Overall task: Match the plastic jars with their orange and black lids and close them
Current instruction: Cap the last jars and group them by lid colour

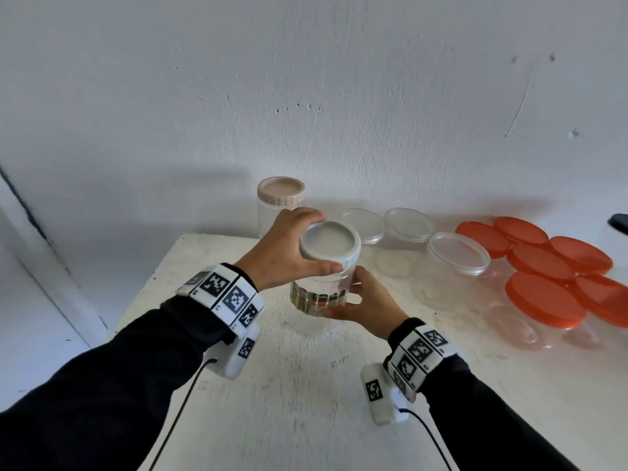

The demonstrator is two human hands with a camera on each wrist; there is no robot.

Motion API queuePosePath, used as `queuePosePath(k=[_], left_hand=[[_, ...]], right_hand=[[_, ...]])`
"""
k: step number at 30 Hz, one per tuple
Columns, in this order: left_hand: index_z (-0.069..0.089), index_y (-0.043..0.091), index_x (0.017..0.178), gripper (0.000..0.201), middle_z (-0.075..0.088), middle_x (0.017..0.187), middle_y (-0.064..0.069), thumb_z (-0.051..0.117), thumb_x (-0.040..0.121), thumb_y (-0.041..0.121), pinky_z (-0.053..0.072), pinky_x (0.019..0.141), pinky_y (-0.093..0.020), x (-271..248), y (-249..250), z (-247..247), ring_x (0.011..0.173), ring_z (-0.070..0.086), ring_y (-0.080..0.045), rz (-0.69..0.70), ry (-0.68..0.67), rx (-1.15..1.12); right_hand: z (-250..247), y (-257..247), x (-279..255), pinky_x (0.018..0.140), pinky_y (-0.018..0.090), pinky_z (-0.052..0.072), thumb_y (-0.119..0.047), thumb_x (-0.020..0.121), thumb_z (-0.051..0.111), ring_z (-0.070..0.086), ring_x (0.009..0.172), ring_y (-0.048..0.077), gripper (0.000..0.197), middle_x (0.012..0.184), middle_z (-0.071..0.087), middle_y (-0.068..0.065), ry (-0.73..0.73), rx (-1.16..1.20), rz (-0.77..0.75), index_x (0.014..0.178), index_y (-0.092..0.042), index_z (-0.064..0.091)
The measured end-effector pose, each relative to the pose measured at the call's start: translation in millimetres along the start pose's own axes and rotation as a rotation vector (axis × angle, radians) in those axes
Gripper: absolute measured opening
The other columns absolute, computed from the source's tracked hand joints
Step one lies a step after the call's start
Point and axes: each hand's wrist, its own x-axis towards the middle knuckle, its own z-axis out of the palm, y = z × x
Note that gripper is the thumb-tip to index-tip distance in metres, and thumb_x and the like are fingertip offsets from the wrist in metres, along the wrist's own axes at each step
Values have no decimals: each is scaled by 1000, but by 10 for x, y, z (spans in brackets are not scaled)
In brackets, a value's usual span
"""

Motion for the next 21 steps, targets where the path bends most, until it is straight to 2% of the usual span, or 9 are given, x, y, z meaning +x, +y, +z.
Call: queuePosePath(k=[3, 7, 9, 11, 13, 15, 18, 20, 21], left_hand=[[39, 17, 135, 87, 36, 139, 5, 78, 64, 49, 18, 99, -14, 3, 8, 33, 120, 24, 2, -23, -1, 1], [39, 19, 135, 83, 37, 135, 9, 77, 66, 44, 21, 98, -17, -29, 28, 47, 120, 25, 2, -46, 24, -8], [37, 21, 136, 88, 36, 132, 13, 77, 64, 51, 26, 102, -22, -48, 16, 52, 120, 26, 0, -62, 21, -22], [31, 27, 139, 101, 32, 134, 16, 73, 57, 66, 28, 105, -26, -77, -17, 58, 125, 27, -2, -63, 0, -65], [19, 33, 142, 115, 23, 140, 19, 67, 47, 75, 25, 103, -17, -126, -73, 70, 130, 25, -1, -72, 3, -166], [9, 34, 144, 128, 19, 146, 17, 68, 39, 78, 23, 97, -5, -198, -141, 105, 130, 22, 3, -117, 42, -282], [4, 33, 144, 139, 21, 147, 16, 75, 31, 73, 26, 97, -12, -301, -215, 230, 130, 23, 0, -213, 73, -420], [5, 32, 143, 139, 26, 137, 22, 81, 31, 62, 30, 94, -11, -328, -222, 345, 127, 28, -1, -249, 73, -507], [8, 31, 142, 134, 28, 134, 23, 83, 34, 56, 33, 97, -15, -325, -207, 399, 126, 32, -1, -248, 84, -548]], right_hand=[[1, 26, 26, 90, 31, 51, -22, 60, 87, 54, 111, 12, 76, 123, 53, 1, -11, -4, -3, 123, -16, 45], [-4, 50, 64, 89, 29, 52, -24, 59, 87, 53, 112, 13, 78, 123, 51, 1, -34, -28, -5, 122, -17, 43], [-12, 39, 62, 92, 30, 50, -24, 59, 87, 52, 114, 12, 80, 125, 49, 0, -57, -60, -5, 124, -17, 41], [-81, -15, 54, 95, 27, 44, -24, 61, 86, 46, 117, 10, 89, 128, 45, -2, -133, -116, -10, 132, -15, 33], [-235, -136, 48, 98, 28, 38, -30, 60, 85, 42, 122, 11, 103, 132, 43, -1, -189, -146, -22, 140, -14, 23], [-442, -344, 56, 100, 30, 37, -44, 56, 79, 40, 126, 13, 107, 138, 41, 0, -166, -148, -64, 143, -16, 23], [-676, -769, 72, 99, 30, 40, -50, 59, 72, 43, 122, 11, 96, 138, 41, -2, -116, -192, -178, 140, -20, 30], [-729, -1033, 111, 98, 27, 40, -43, 67, 74, 44, 122, 11, 83, 138, 42, -4, -149, -316, -249, 138, -23, 36], [-711, -1138, 141, 98, 26, 38, -41, 71, 74, 44, 123, 11, 79, 139, 41, -5, -195, -420, -275, 138, -24, 37]])
